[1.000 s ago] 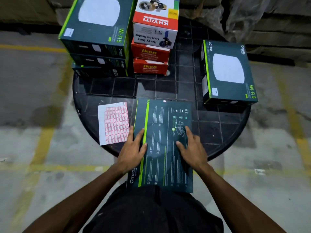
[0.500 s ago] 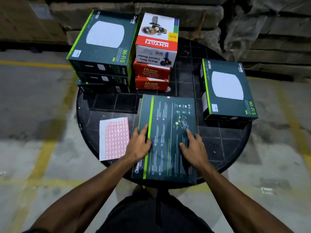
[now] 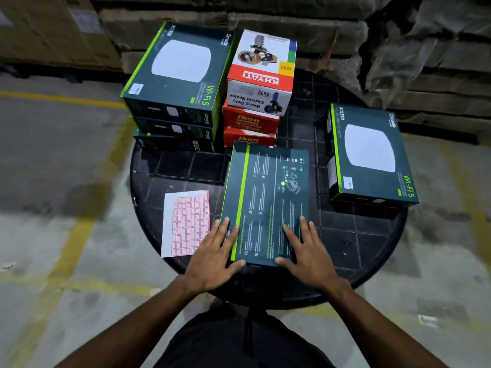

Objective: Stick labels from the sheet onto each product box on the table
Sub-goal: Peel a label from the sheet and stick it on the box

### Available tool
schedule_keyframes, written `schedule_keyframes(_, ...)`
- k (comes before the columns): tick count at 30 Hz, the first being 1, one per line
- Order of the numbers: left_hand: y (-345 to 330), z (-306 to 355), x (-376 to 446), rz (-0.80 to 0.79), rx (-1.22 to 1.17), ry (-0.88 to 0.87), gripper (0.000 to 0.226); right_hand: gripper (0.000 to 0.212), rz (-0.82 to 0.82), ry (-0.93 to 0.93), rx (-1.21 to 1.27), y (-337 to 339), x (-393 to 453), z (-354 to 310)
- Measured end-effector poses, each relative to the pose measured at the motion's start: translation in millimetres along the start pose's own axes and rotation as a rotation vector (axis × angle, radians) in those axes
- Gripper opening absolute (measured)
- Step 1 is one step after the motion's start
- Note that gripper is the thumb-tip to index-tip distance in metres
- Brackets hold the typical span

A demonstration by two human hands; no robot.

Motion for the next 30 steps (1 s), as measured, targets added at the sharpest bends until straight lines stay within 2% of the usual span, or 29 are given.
schedule_keyframes(4, -0.6, -2.9, 2.5, -0.031, 0.087, -0.017, 0.085, 0.091, 0.006, 0.005, -0.086, 1.2, 5.3, 1.5)
schedule_keyframes(7, 6.6, -1.7, 5.2, -0.027, 0.095, -0.019, 0.086, 0.102, 0.032, 0.011, -0.096, 6.6, 8.0, 0.7)
schedule_keyframes(10, 7.7, -4.5, 5.4, -0.045, 0.09, -0.007, 0.088, 0.103, 0.062, 0.034, -0.083, 13.0, 8.3, -1.3)
schedule_keyframes(15, 17.6, -3.3, -1.2, 0.049, 0.04, 0.001, 0.082, 0.083, 0.15, 0.147, -0.037, 22.8, 11.2, -19.3)
schedule_keyframes(20, 25.2, -38.4, -34.2, 0.139, -0.033, 0.214, 0.072, 0.056, 0.281, 0.341, 0.049, 39.7, 16.6, -74.8)
schedule_keyframes(23, 27.1, -68.3, -55.0, 0.152, -0.028, 0.312, 0.065, 0.048, 0.266, 0.43, 0.068, 38.6, 18.7, -116.3)
schedule_keyframes(27, 38.0, -111.8, -70.1, 0.165, -0.014, 0.384, 0.055, 0.038, 0.273, 0.449, 0.062, 31.3, 28.2, -169.7)
schedule_keyframes(30, 44.9, -143.1, -67.1, 0.136, 0.0, 0.351, 0.056, 0.031, 0.272, 0.419, 0.019, 25.0, 39.7, -202.4)
Point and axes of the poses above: each hand's wrist, its own x-axis towards the middle knuckle, its own y-axis out of the back of the hand, z = x × y, the point moved 10 cm from there along x, towards the middle knuckle, and after that the axes turned 15 degrees about -y, right-handed, at the moved point
